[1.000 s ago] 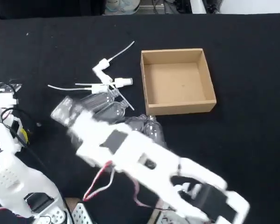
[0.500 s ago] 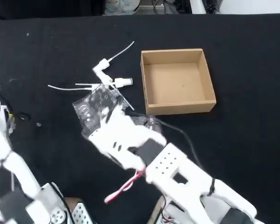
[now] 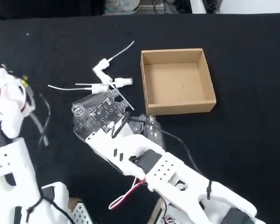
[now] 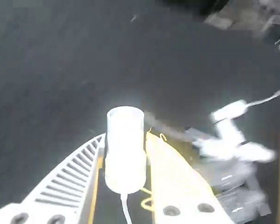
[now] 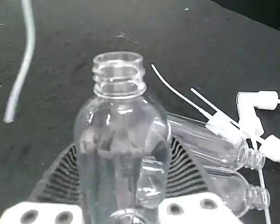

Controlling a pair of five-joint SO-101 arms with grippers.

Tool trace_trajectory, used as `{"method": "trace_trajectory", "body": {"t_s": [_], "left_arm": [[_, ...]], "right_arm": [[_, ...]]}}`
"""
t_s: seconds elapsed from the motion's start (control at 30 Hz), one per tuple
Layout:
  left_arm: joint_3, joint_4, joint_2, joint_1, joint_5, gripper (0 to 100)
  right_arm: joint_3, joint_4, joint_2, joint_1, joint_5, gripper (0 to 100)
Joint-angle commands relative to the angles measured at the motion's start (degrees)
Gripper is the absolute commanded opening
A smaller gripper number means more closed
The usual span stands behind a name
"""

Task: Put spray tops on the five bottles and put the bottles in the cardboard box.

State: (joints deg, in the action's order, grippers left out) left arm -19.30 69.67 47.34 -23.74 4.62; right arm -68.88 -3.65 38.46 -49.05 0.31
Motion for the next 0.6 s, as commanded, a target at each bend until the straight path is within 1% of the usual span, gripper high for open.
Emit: {"method": "trace_trajectory", "body": {"t_s": [0.0, 0.07, 0.2, 0.27, 0.37, 0.47, 0.57], "left_arm": [[10.07, -1.14, 2.46, 6.46, 6.51, 3], [12.88, -1.23, 3.25, 9.27, 7.82, 3], [17.98, -1.23, 5.1, 15.34, 7.56, 3], [19.03, -1.32, 5.1, 17.01, 7.56, 3], [17.89, -5.27, 4.57, 17.71, 7.74, 3], [15.96, -9.85, 4.4, 17.71, 7.82, 3], [12.7, -13.45, 4.4, 17.8, 7.91, 3]], "right_arm": [[0.22, 1.85, 2.59, -0.79, -0.53, 1.5], [-0.04, 1.85, 2.59, -0.79, -0.53, 1.5], [-0.75, 2.2, 2.68, -0.88, -0.53, 1.5], [-0.75, 2.2, 2.68, -0.88, -0.53, 1.5], [-0.75, 2.29, 2.68, -0.88, -0.53, 1.5], [-0.75, 2.29, 2.68, -0.88, -3.16, 1.5], [-0.75, 2.29, 2.68, -0.88, -3.78, 1.4]]}}
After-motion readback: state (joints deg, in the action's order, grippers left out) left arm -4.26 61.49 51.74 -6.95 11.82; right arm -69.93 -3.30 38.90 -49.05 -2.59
